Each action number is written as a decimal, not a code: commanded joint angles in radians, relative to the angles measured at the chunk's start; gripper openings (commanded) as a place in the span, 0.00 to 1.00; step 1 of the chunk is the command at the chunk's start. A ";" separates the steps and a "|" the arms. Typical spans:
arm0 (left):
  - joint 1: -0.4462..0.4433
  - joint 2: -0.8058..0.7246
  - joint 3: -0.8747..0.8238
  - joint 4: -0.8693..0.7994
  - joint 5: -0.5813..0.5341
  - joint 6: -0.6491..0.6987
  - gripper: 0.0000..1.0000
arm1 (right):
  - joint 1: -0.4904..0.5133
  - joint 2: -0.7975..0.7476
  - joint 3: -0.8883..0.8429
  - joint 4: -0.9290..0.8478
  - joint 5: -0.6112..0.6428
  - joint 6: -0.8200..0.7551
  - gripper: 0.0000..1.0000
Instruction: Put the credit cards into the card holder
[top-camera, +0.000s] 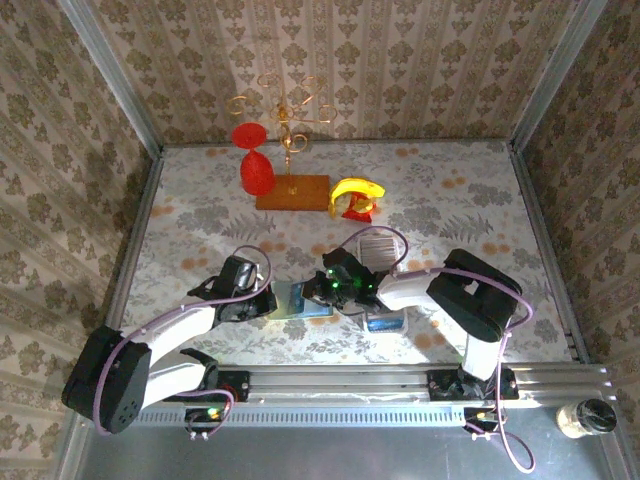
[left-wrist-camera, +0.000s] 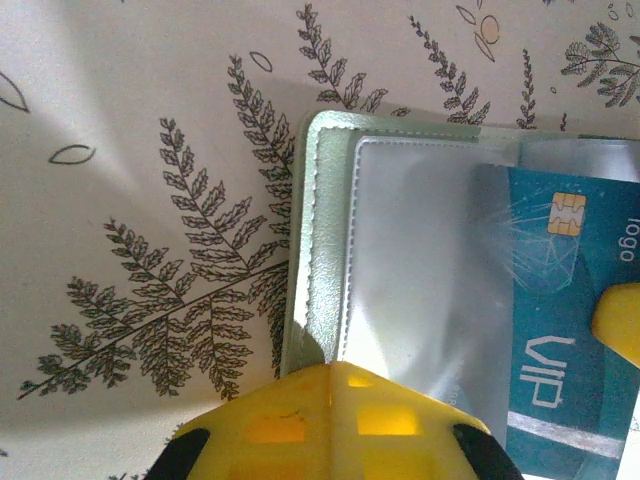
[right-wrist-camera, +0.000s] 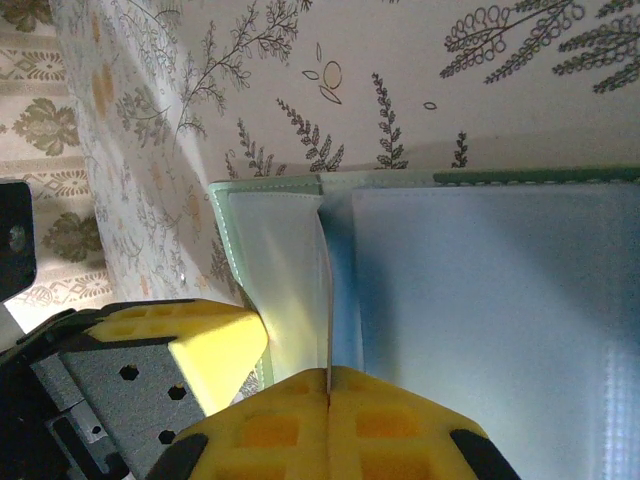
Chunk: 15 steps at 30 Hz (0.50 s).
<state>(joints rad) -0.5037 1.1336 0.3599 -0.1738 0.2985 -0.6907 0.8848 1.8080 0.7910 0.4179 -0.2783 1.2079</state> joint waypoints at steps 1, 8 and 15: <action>-0.012 0.018 -0.024 -0.018 -0.009 0.010 0.00 | 0.001 0.021 0.002 0.008 -0.047 -0.024 0.00; -0.013 0.018 -0.022 -0.020 -0.008 0.010 0.00 | -0.004 0.037 0.048 -0.077 -0.049 -0.063 0.06; -0.015 0.016 -0.022 -0.021 -0.010 0.008 0.00 | -0.004 0.018 0.104 -0.274 0.008 -0.121 0.22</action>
<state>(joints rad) -0.5049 1.1336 0.3599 -0.1738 0.2981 -0.6907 0.8799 1.8244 0.8654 0.2745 -0.2939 1.1290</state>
